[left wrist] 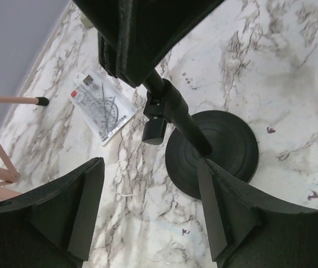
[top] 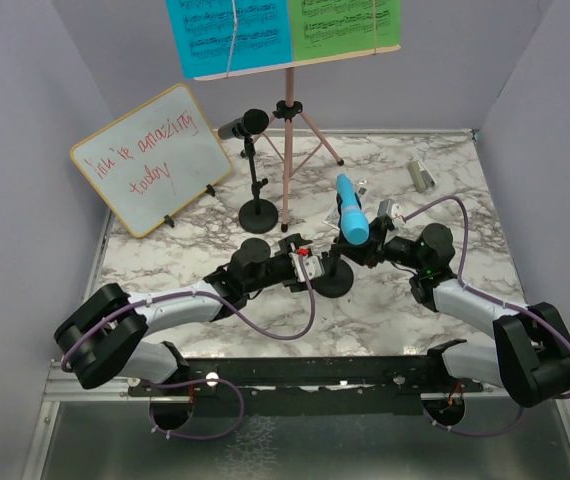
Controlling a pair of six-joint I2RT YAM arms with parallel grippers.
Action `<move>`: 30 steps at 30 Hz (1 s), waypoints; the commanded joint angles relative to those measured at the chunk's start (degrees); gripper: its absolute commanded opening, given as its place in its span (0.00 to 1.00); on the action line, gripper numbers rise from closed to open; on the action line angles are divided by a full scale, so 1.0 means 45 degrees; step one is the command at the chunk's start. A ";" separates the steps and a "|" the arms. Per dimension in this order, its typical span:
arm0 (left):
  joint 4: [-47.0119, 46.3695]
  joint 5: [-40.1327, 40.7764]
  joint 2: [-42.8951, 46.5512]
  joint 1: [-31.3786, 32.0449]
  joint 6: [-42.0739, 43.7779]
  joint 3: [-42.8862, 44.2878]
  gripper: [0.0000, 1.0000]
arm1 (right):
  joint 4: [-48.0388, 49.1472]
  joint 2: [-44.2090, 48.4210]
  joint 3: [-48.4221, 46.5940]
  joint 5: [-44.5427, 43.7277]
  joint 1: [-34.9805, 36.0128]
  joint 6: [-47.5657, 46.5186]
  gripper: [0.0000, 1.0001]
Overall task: Pack up the instrument practice props
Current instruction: Unscrew the knob on the microphone stand.
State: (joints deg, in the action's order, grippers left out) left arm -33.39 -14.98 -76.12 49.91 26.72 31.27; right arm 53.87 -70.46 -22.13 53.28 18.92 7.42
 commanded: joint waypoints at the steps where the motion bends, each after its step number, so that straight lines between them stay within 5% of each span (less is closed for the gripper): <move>1: -0.0451 -0.0082 -0.0456 0.0042 0.2932 0.0129 0.71 | -0.1011 -0.0066 -0.0080 0.0878 0.0256 0.0223 0.01; 13: -0.0705 -0.1603 -0.0843 0.0061 0.2873 0.0710 0.58 | -0.1023 -0.0102 -0.0120 0.0934 0.0291 0.0243 0.01; 21: -0.0706 -0.1702 -0.1171 0.0061 0.2959 0.0864 0.36 | -0.1057 -0.0124 -0.0141 0.0954 0.0308 0.0221 0.00; 28: -0.0706 -0.1736 -0.1438 0.0061 0.3036 0.1043 0.35 | -0.1129 -0.0161 -0.0179 0.0984 0.0347 0.0169 0.01; 30: -0.0706 -0.1835 -0.1463 0.0061 0.3027 0.1103 0.27 | -0.1177 -0.0163 -0.0199 0.0965 0.0377 0.0149 0.00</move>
State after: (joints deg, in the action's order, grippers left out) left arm -35.90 -20.43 -82.00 50.00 39.68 34.17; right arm 53.34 -70.48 -22.44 53.71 19.44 7.40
